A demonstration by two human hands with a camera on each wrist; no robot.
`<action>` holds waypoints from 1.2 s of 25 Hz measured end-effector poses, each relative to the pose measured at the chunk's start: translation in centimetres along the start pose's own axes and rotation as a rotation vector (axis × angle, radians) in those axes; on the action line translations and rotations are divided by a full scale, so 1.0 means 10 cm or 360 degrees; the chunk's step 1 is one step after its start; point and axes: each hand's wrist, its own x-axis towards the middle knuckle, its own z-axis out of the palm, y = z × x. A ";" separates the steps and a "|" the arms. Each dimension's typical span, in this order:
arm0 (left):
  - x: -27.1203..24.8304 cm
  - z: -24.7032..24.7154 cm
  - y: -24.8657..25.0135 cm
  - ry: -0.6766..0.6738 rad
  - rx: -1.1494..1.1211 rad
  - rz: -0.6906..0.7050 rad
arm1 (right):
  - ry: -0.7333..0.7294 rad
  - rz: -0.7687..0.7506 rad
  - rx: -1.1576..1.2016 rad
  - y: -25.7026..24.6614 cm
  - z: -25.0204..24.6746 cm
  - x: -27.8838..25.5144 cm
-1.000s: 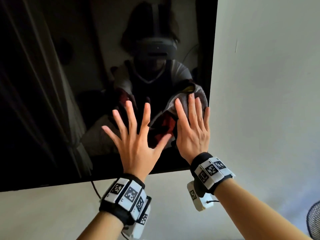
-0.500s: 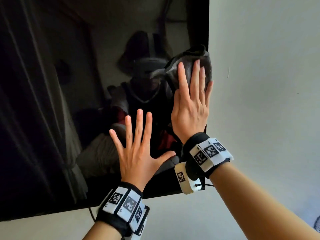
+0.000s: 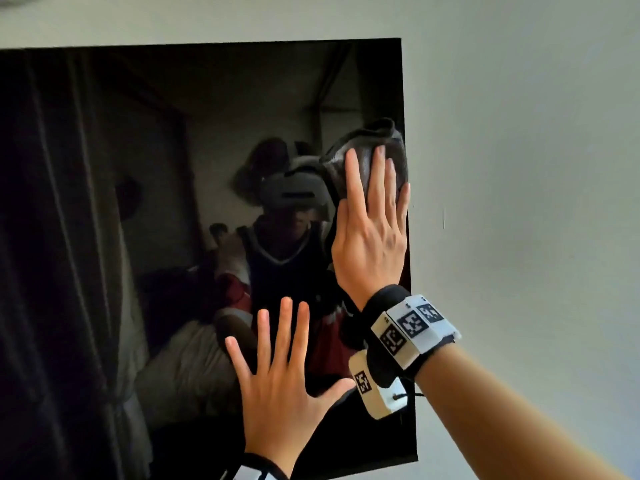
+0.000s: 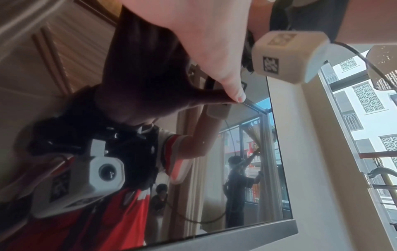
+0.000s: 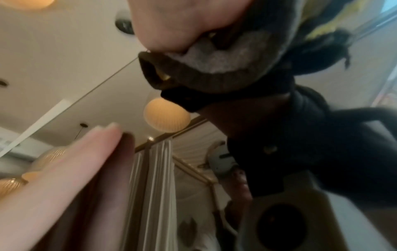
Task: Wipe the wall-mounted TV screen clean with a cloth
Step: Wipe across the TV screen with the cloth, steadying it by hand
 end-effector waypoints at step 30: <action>-0.08 -0.72 -1.76 0.0245 0.0019 0.0103 | 0.0043 -0.0355 -0.0115 -1.40 0.51 0.59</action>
